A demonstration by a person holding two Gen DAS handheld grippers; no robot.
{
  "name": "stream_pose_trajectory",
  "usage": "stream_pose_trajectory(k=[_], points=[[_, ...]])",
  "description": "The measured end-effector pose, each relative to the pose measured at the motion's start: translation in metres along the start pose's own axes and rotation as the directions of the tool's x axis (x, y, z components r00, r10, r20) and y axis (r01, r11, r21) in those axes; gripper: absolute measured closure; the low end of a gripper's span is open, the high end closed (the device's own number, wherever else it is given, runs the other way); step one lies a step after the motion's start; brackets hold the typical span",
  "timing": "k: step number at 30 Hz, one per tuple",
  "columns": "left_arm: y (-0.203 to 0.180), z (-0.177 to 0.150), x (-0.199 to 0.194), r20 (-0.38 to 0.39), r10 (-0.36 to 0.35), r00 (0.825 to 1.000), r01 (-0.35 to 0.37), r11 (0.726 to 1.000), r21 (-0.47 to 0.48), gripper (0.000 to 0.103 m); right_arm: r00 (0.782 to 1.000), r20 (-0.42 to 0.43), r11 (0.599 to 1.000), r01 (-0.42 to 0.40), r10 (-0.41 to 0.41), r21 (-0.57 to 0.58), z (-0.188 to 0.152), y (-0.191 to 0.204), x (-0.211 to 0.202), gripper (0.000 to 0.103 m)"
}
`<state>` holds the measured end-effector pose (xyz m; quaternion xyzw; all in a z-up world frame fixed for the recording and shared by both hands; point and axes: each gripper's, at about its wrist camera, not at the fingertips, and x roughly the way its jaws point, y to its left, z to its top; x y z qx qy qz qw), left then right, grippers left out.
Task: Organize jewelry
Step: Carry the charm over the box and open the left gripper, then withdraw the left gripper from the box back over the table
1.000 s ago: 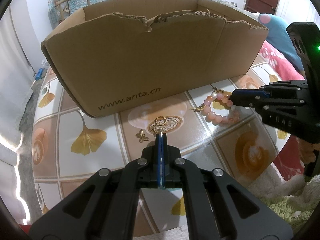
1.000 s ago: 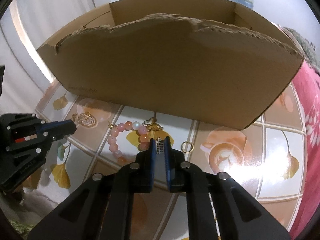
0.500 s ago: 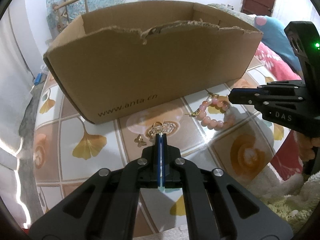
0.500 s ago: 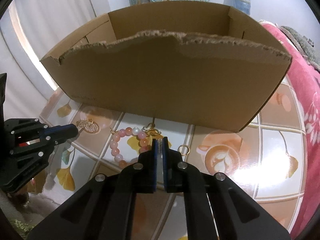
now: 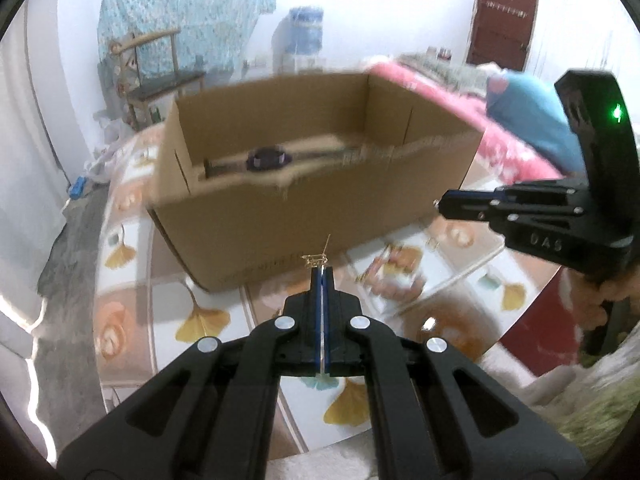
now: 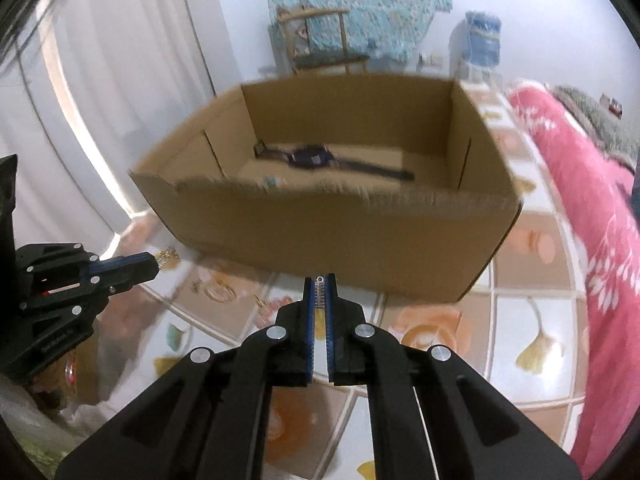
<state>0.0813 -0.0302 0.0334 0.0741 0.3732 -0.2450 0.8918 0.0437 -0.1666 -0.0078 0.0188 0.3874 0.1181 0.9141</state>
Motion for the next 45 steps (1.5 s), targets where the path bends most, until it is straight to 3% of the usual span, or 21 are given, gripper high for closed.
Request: stream_pose_trajectory(k=[7,10,14,17,21,28,31,33,45], points=[[-0.002,0.051,-0.038,0.19,-0.061,0.98,0.051,0.997,0.059,0.103,0.984,0.167,0.997,-0.047,0.056,-0.055,0.042,0.005,-0.036,0.098],[-0.001,0.078,-0.023,0.205,-0.087,0.975,0.077,0.995,0.057,0.103,0.976,0.213,0.996,-0.032,0.05,-0.088,0.066,0.003,-0.036,0.098],[0.006,0.106,0.02,0.117,-0.1,0.988,0.1,0.995,0.008,0.103,0.987,0.158,0.997,-0.019,0.03,-0.075,0.098,-0.009,-0.005,0.098],[0.007,0.122,0.063,0.02,-0.116,0.993,0.117,0.993,-0.02,0.103,0.997,0.072,0.998,0.035,-0.031,-0.059,0.113,-0.019,0.03,0.098],[0.01,0.13,0.099,-0.069,-0.112,0.991,0.11,0.993,-0.034,0.103,0.998,-0.047,0.999,0.035,-0.036,-0.011,0.121,-0.036,0.068,0.098],[0.019,0.131,0.121,-0.121,-0.098,0.988,0.086,0.992,-0.095,0.101,0.993,-0.101,0.998,0.07,-0.069,0.002,0.113,-0.044,0.092,0.098],[0.019,0.131,0.121,-0.123,-0.078,0.989,0.066,0.993,-0.097,0.086,0.992,-0.101,0.997,0.079,-0.077,0.013,0.113,-0.045,0.094,0.092],[0.021,0.132,0.119,-0.121,-0.061,0.991,0.049,0.994,-0.097,0.076,0.992,-0.092,0.996,0.084,-0.082,0.024,0.114,-0.047,0.093,0.074],[0.028,0.134,0.073,-0.027,0.004,1.0,-0.007,0.995,-0.1,0.04,0.998,0.049,0.994,0.041,-0.046,0.102,0.12,-0.051,0.046,0.05]])
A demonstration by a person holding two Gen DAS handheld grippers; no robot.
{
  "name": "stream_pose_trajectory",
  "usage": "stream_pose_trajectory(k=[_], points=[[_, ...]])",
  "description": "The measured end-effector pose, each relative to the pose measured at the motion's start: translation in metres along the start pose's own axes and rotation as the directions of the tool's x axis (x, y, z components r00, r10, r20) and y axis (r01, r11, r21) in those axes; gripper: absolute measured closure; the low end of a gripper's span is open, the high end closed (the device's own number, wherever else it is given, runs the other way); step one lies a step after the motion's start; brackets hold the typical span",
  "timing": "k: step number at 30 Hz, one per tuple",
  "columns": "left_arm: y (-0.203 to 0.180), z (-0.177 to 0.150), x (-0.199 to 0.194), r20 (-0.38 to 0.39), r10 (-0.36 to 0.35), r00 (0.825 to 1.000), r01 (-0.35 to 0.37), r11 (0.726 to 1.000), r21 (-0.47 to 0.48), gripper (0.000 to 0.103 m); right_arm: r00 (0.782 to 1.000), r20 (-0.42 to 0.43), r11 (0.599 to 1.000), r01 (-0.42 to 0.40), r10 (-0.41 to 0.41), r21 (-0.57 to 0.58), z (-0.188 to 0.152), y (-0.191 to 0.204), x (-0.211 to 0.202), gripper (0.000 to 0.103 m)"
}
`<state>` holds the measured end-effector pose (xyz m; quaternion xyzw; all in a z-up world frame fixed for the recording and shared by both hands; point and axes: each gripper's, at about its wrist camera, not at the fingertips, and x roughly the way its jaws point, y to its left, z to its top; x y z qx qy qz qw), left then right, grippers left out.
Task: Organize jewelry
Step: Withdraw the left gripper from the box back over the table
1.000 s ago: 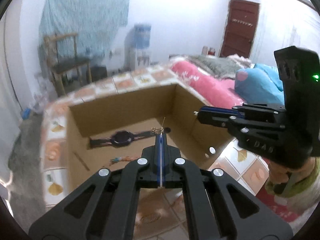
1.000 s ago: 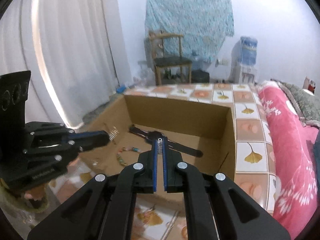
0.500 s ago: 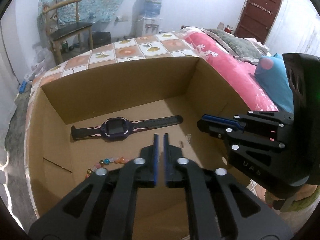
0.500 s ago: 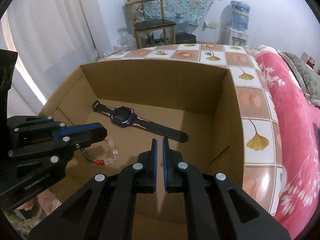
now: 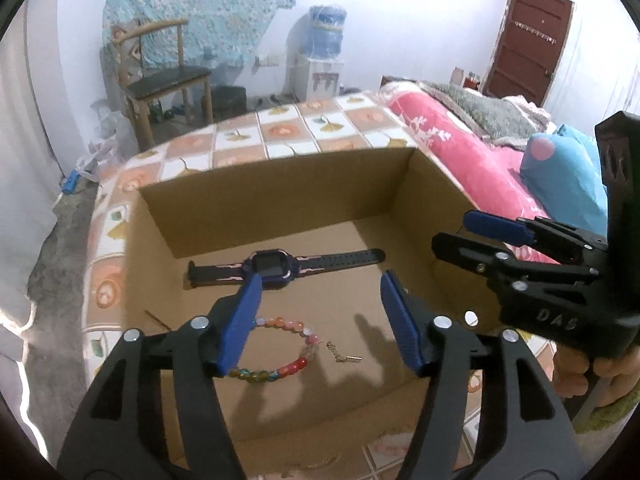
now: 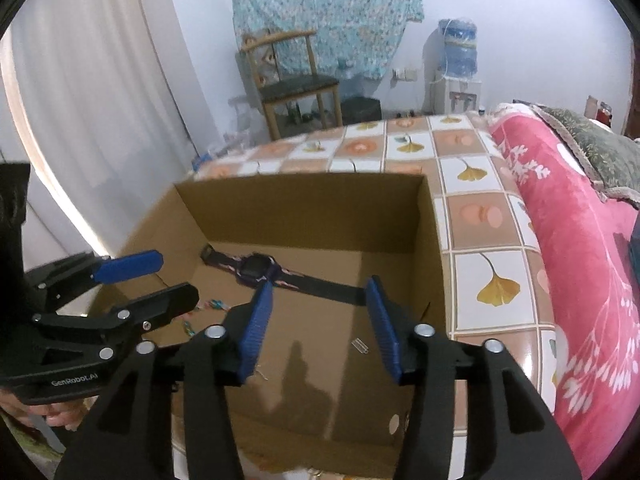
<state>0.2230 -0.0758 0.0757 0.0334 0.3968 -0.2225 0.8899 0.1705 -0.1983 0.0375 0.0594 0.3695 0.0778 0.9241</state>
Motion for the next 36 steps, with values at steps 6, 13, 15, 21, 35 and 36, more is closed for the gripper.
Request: stream_pose_trajectory(k=[6,13,15,21,35,36], points=[[0.002,-0.013,-0.042,0.069,0.0,0.998,-0.002,1.0,0.024,0.025,0.995,0.082,0.998,-0.051,0.049,0.022,-0.001,0.002,-0.034,0.042],[0.015,-0.05,-0.106,0.177,0.019,0.984,-0.024,0.999,0.026,0.019,0.976,0.184,0.993,-0.119,0.114,0.013,-0.02,0.002,-0.087,0.038],[0.02,-0.063,-0.122,0.195,0.046,0.98,-0.05,0.999,0.018,0.018,0.97,0.208,0.991,-0.131,0.127,0.003,-0.031,-0.001,-0.1,0.036],[0.03,-0.106,-0.137,0.165,0.1,0.981,-0.099,0.995,-0.015,0.018,0.982,0.125,0.99,-0.139,0.139,-0.013,-0.07,-0.008,-0.103,0.036],[0.02,-0.164,-0.07,-0.003,0.086,0.996,-0.086,0.996,-0.023,0.018,0.962,-0.157,0.971,-0.203,0.222,0.128,-0.151,0.013,-0.042,0.036],[0.02,-0.164,-0.067,-0.003,0.083,0.997,-0.083,0.996,-0.024,0.018,0.961,-0.164,0.971,-0.202,0.221,0.124,-0.153,0.016,-0.039,0.036]])
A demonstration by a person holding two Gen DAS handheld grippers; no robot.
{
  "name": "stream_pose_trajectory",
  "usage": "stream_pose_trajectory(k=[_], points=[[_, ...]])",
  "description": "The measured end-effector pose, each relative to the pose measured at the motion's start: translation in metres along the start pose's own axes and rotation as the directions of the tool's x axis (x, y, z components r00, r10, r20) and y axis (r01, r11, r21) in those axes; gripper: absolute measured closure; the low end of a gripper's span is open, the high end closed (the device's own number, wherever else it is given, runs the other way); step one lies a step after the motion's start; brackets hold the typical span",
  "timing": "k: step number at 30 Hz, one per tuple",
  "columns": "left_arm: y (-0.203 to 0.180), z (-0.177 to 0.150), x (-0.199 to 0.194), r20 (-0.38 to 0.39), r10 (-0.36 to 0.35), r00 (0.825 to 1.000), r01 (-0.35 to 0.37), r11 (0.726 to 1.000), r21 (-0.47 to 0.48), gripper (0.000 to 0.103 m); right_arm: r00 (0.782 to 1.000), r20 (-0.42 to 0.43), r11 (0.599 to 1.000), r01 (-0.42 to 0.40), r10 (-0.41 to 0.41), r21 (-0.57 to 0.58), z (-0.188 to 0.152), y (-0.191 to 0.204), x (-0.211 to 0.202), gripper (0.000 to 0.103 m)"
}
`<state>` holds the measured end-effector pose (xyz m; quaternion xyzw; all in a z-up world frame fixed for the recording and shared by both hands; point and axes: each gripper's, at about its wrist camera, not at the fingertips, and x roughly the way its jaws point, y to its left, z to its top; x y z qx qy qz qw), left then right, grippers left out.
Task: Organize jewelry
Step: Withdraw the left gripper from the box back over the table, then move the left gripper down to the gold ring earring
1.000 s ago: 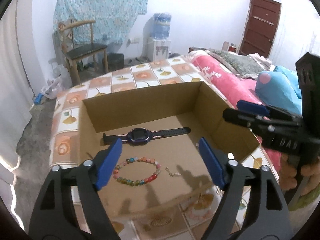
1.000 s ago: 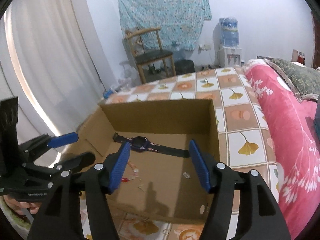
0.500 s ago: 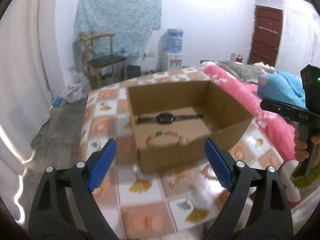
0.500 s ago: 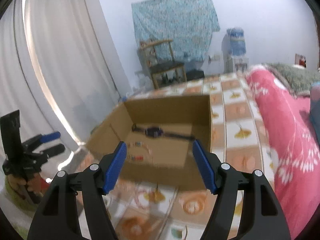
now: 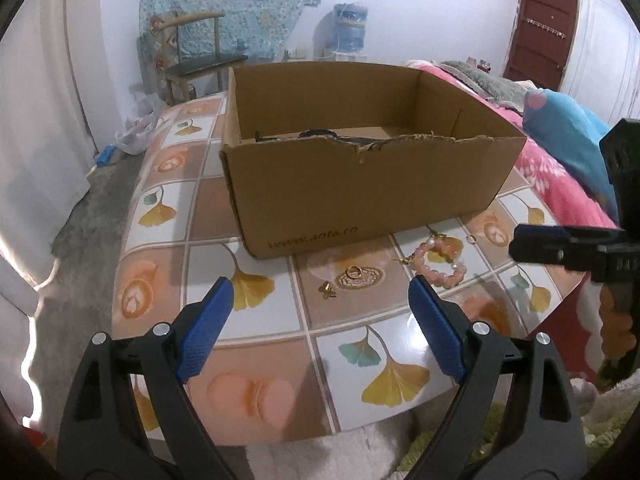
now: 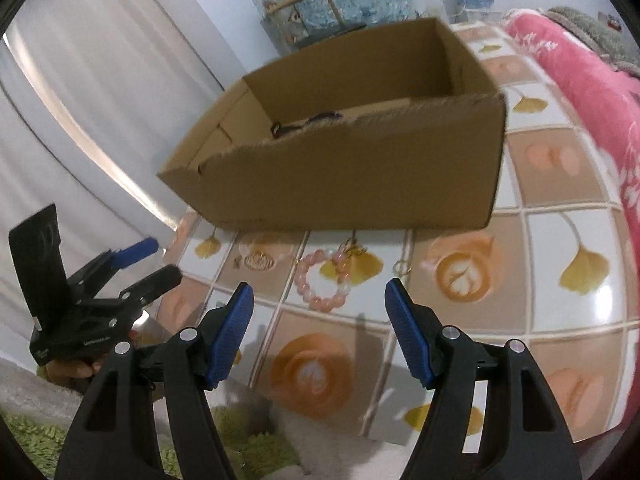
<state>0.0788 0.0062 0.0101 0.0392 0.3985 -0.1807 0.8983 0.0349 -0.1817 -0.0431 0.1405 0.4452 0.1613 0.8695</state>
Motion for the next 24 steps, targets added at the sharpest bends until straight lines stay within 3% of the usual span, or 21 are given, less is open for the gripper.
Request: stream_pose_trajectory(k=[14,19,24], points=[[-0.011,0.001,0.028,-0.042,0.008,0.999,-0.005,0.998,0.066,0.019,0.999,-0.043,0.997,0.012,-0.016,-0.077,0.0,0.022,0.029,0.044],[-0.016,0.001,0.035,-0.048,0.002,0.999,0.001,0.997,0.081,0.02,0.998,-0.057,0.995,0.017,-0.023,-0.101,0.002,0.023,0.038,0.055],[-0.018,0.001,0.043,-0.066,0.004,0.998,0.001,0.997,0.08,0.022,0.995,-0.076,0.978,0.04,-0.057,-0.207,0.004,0.039,0.056,0.072]])
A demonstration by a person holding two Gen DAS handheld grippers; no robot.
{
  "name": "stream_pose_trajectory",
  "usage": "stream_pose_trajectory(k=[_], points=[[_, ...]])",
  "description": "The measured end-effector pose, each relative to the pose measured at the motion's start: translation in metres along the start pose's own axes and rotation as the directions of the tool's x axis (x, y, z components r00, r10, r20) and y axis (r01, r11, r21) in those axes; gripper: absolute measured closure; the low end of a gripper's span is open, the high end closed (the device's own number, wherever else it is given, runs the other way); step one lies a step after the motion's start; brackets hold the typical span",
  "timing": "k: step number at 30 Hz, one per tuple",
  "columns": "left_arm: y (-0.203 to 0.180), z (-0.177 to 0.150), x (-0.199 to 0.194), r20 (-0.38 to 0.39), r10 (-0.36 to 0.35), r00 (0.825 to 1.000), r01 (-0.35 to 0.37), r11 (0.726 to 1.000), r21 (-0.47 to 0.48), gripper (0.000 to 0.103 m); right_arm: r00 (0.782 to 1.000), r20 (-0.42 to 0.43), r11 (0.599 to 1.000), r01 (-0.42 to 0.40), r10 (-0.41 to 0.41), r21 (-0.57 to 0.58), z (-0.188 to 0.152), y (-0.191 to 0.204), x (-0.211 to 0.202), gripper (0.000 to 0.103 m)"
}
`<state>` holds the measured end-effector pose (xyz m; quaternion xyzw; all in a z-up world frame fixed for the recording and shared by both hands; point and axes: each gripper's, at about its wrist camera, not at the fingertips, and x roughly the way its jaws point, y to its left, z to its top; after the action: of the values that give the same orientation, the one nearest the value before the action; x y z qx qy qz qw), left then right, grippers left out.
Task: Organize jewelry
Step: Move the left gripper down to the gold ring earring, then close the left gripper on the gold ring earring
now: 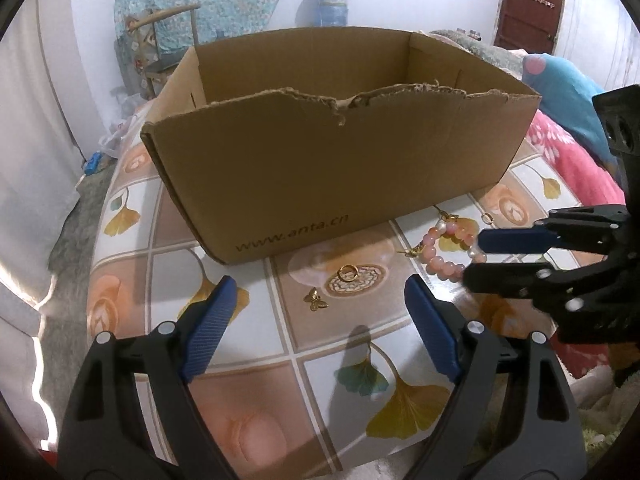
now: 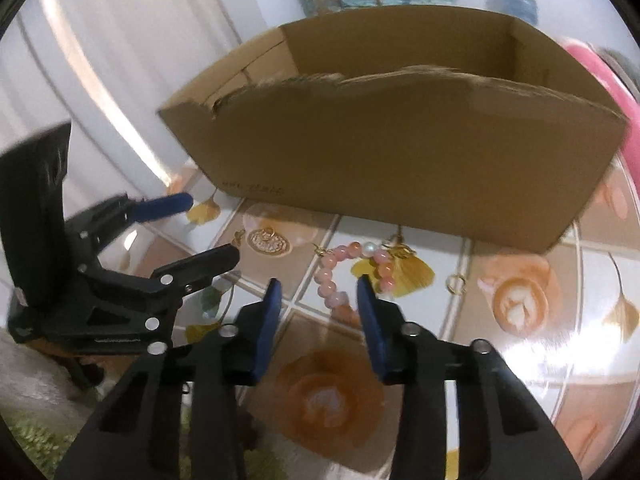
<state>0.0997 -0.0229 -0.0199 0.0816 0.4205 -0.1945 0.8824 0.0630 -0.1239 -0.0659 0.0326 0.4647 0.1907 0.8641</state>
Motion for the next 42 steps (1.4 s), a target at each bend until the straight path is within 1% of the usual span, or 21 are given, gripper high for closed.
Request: stream_pose_trajectory(k=[3,6,9,14,19,23,24,25,27,30,33,40,42], points=[[0.001,0.0,0.0,-0.003,0.002,1.0,-0.002,1.0,-0.004,0.022,1.0,-0.026,1.0,0.005,-0.006,-0.027,0.001,0.003,0.011,0.077],[0.002,0.0,0.001,-0.01,0.005,1.0,-0.005,1.0,-0.003,0.022,0.997,-0.073,1.0,-0.019,0.019,-0.003,-0.001,-0.002,0.018,0.08],[0.002,0.0,0.001,-0.015,0.005,1.0,-0.005,1.0,-0.001,0.022,0.995,-0.095,0.999,-0.041,0.043,0.028,-0.006,-0.009,0.014,0.081],[0.004,-0.001,0.005,-0.026,-0.002,1.0,0.002,1.0,-0.011,0.022,0.992,-0.118,0.997,-0.033,0.041,0.064,-0.018,-0.019,0.003,0.081],[0.005,-0.001,0.005,-0.026,0.005,1.0,-0.006,1.0,-0.01,0.035,0.995,-0.072,0.998,-0.06,0.063,0.033,-0.019,-0.017,-0.014,0.081],[0.002,0.001,0.007,-0.039,0.003,0.999,-0.003,1.0,0.001,0.052,0.995,-0.017,0.995,-0.094,0.094,0.034,-0.012,-0.017,-0.025,0.08],[0.002,0.001,0.009,-0.054,0.001,0.999,-0.001,1.0,0.006,0.057,0.995,-0.004,0.995,-0.097,0.097,0.039,-0.01,-0.018,-0.027,0.08],[0.002,0.0,0.01,-0.064,-0.001,0.998,0.002,1.0,0.007,0.06,0.996,0.004,0.995,-0.093,0.092,0.043,-0.009,-0.018,-0.027,0.08],[0.002,0.0,0.013,-0.08,-0.004,0.997,0.005,1.0,0.006,0.072,0.996,0.014,0.995,-0.086,0.085,0.05,-0.007,-0.019,-0.027,0.08],[0.004,0.001,0.017,-0.102,-0.007,0.995,0.007,1.0,-0.004,0.081,0.996,0.025,0.993,-0.086,0.084,0.075,-0.006,-0.02,-0.025,0.08],[0.004,0.001,0.023,-0.132,0.007,0.991,-0.008,1.0,-0.004,0.085,0.996,0.03,0.993,-0.085,0.083,0.087,-0.007,-0.019,-0.028,0.08],[0.001,0.0,0.025,-0.133,0.028,0.991,-0.028,1.0,0.006,0.087,0.997,0.033,0.992,-0.076,0.073,0.097,-0.008,-0.017,-0.028,0.08],[-0.001,0.001,0.025,-0.135,0.03,0.99,-0.029,1.0,0.009,0.091,0.997,0.036,0.992,-0.077,0.073,0.101,-0.008,-0.018,-0.029,0.08]])
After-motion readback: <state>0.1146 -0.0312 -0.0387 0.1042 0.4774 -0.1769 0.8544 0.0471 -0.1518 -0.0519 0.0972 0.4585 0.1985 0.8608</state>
